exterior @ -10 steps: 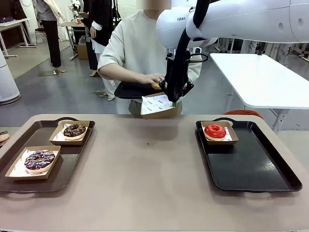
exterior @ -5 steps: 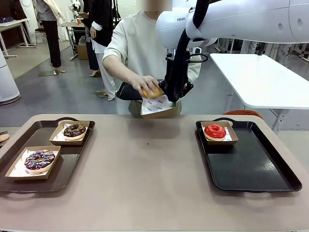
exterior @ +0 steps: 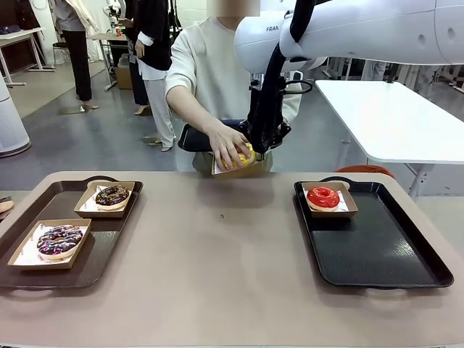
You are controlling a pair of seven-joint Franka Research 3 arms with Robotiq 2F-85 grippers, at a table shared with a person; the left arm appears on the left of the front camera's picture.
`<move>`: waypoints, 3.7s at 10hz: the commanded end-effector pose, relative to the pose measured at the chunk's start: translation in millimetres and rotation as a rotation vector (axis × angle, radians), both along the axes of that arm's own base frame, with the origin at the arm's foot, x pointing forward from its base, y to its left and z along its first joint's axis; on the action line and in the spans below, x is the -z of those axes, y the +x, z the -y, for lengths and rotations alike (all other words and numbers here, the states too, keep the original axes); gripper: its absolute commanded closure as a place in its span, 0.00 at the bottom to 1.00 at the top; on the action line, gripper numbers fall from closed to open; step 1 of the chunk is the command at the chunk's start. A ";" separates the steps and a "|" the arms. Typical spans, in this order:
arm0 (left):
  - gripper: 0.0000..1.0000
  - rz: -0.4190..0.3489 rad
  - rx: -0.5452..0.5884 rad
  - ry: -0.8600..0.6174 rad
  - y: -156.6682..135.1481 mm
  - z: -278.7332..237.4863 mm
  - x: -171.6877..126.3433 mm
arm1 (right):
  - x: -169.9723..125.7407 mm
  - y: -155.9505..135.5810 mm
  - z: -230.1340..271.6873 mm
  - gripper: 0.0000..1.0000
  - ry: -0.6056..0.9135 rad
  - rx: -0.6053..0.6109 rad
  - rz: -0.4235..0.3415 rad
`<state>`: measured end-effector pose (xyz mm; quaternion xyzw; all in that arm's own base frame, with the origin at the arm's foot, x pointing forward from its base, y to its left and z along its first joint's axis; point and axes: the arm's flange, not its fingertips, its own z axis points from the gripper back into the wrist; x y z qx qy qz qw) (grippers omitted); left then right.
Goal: Individually package the donuts and arrange them on the tray.
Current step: Place the picked Paper togo box on the Handle tray.
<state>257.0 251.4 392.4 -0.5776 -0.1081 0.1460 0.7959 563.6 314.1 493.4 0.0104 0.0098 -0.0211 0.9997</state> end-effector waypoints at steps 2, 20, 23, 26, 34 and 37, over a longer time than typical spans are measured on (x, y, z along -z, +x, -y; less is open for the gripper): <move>0.00 0.011 -0.007 -0.017 -2.4 0.0 -0.2 | -1.0 0.0 0.9 1.00 0.003 0.000 0.000; 0.00 0.011 -0.007 -0.017 -2.4 0.0 -0.2 | 39.1 -188.5 258.6 0.99 0.039 0.063 -0.025; 0.00 0.011 -0.007 -0.017 -2.4 0.0 -0.2 | 72.0 -178.2 277.5 0.99 0.074 0.072 -0.058; 0.00 0.011 -0.007 -0.017 -2.4 0.0 -0.2 | 62.7 -186.7 278.6 0.99 0.028 0.083 -0.054; 0.00 0.011 -0.007 -0.017 -2.4 0.0 -0.2 | 116.4 -163.0 280.7 0.99 0.052 0.069 -0.087; 0.00 0.011 -0.007 -0.017 -2.4 0.0 -0.2 | 140.3 -152.6 278.2 0.99 0.052 0.063 -0.079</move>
